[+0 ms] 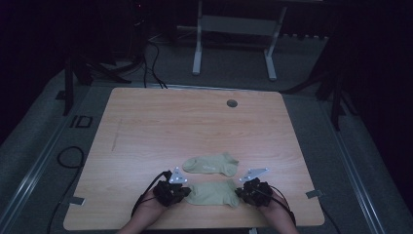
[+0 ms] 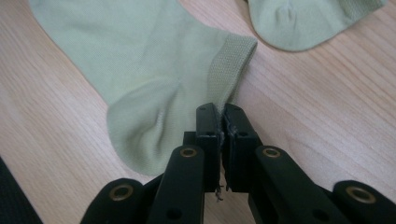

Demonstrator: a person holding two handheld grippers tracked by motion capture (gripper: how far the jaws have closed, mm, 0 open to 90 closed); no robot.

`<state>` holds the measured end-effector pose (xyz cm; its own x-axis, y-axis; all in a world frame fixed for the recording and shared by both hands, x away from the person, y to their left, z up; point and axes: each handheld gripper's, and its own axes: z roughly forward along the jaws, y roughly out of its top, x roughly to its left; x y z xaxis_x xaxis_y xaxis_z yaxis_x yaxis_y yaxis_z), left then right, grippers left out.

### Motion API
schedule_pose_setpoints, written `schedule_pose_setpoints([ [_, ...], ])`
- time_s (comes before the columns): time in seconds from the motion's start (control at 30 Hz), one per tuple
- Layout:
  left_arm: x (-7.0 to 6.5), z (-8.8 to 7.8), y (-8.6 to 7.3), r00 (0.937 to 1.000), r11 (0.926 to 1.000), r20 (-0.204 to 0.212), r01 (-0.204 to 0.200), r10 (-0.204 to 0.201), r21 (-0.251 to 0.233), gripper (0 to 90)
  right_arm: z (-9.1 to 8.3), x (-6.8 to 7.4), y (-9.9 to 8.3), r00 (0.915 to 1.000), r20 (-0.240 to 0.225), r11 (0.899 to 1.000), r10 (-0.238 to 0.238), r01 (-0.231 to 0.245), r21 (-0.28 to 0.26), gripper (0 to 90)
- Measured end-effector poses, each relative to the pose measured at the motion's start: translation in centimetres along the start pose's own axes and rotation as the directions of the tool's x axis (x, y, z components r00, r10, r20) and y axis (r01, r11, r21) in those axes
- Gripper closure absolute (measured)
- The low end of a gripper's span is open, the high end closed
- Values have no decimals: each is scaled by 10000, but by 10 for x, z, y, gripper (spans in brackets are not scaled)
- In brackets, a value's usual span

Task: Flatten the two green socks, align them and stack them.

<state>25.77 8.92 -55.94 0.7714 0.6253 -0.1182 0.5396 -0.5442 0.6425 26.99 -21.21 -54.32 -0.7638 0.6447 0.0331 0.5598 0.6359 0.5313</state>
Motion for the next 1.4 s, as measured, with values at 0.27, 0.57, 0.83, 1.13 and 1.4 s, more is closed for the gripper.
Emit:
schedule_pose_setpoints([
  [0.27,6,-20,8,9996,9973,116,277,-270,-681,885,-19,2,12,9995,-326,9981,-34,14,-608,865],
  [0.57,17,-44,33,9991,9912,-405,59,-113,-1320,885,-40,-8,38,9999,-120,9903,-17,0,-1390,865],
  [0.83,39,-45,59,9969,9901,-733,195,-300,-1391,885,-45,-44,66,9982,-136,9836,588,-603,-1698,865],
  [1.13,58,-15,54,9944,9969,-957,383,-448,-683,884,-8,-67,66,9922,-341,9883,1201,-1227,-902,864],
  [1.4,69,7,48,9933,9973,-951,629,-662,-371,881,19,-75,64,9895,-166,9891,1439,-1443,-291,863],
])
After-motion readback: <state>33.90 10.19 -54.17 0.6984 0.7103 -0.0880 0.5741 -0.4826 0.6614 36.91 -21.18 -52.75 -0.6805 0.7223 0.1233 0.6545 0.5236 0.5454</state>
